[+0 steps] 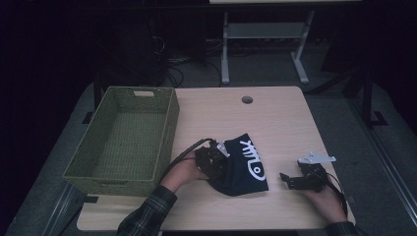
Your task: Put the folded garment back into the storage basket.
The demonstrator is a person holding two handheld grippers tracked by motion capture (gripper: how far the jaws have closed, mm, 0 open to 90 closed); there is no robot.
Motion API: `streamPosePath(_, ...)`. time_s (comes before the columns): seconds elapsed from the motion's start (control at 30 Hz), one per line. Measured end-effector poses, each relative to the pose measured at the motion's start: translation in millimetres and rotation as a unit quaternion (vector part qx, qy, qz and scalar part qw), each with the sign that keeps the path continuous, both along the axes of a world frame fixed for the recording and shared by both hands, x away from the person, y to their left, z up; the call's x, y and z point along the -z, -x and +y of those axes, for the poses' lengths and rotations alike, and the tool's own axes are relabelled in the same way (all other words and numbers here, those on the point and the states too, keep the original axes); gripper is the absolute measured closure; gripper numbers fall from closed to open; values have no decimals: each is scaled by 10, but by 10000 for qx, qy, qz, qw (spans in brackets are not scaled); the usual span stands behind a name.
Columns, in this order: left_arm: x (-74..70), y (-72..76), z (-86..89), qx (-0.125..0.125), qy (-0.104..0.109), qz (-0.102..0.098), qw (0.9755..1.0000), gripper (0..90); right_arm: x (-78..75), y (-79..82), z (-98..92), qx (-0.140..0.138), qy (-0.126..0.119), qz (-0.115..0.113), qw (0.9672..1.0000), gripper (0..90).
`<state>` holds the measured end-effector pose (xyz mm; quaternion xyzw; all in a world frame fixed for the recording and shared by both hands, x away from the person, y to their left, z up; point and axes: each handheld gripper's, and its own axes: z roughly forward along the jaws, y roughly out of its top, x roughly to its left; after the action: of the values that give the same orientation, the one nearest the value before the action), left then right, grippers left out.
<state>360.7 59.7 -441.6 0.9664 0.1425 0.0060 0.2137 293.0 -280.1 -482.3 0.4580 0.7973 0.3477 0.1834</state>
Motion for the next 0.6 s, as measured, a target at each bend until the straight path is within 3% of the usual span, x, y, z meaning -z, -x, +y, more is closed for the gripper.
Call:
streamPosePath(0.03,-1,-8,9,0,22,44,10000,658,0,0,0,0,0,0,10000,133)
streamPosePath(0.13,-7,-22,15,-60,24,130,9999,703,0,0,-1,-4,4,0,10000,133)
streamPosePath(0.33,-49,-37,32,-275,173,205,9993,722,-1,0,0,0,0,4,10000,132)
streamPosePath(0.6,-225,-23,76,-417,436,209,9980,724,0,-1,0,-1,2,2,10000,132)
